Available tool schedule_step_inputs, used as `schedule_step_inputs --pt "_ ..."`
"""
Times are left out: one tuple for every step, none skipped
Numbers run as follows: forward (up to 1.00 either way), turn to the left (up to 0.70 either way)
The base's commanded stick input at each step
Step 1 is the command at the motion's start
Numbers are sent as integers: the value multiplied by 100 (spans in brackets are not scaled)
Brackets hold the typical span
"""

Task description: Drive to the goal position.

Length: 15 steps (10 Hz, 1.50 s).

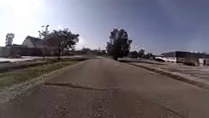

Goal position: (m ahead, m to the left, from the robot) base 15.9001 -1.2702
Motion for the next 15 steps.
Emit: schedule_step_inputs --pt "70 0" --pt "70 0" --pt "70 0" --pt "70 0" --pt "70 0" --pt "70 0" --pt "70 0" --pt "70 0" --pt "70 0" --pt "70 0" --pt "70 0" --pt "70 0" --pt "70 0" --pt "70 0" --pt "70 0"
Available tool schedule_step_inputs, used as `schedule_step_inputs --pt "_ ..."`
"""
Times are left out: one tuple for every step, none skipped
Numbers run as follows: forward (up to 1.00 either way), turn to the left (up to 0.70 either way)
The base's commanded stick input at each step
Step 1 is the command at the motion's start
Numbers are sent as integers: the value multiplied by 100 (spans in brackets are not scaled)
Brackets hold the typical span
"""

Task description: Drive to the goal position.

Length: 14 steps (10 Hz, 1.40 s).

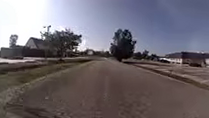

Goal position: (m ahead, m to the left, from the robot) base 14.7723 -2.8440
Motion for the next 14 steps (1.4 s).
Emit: schedule_step_inputs --pt "70 0" --pt "70 0" --pt "70 0" --pt "70 0" --pt "70 0" --pt "70 0" --pt "70 0" --pt "70 0" --pt "70 0" --pt "70 0" --pt "70 0" --pt "70 0" --pt "70 0" --pt "70 0"
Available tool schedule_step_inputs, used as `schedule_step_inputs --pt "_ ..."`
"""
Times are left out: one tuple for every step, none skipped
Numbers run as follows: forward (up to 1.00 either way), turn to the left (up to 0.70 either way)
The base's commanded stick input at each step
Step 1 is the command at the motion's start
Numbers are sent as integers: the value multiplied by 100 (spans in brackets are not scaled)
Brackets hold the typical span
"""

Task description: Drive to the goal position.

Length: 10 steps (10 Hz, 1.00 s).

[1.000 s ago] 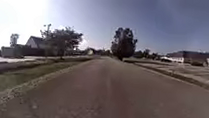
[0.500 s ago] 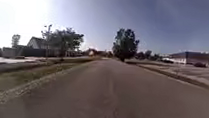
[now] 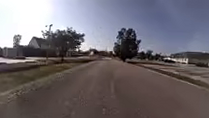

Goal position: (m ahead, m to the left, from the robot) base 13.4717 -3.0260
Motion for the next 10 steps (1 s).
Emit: schedule_step_inputs --pt "70 0" --pt "70 0" --pt "70 0" --pt "70 0" --pt "70 0" --pt "70 0" --pt "70 0" --pt "70 0" --pt "70 0" --pt "70 0"
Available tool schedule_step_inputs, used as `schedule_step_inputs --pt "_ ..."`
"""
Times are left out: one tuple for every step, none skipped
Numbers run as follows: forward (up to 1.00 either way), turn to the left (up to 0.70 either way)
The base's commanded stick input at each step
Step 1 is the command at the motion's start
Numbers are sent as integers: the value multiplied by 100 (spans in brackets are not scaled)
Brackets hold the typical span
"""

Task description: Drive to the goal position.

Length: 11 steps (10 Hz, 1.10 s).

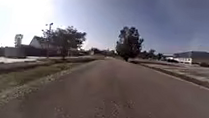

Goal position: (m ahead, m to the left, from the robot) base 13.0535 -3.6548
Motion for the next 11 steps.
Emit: schedule_step_inputs --pt "70 0" --pt "70 0" --pt "70 0" --pt "70 0" --pt "70 0" --pt "70 0" --pt "70 0" --pt "70 0" --pt "70 0" --pt "70 0" --pt "70 0"
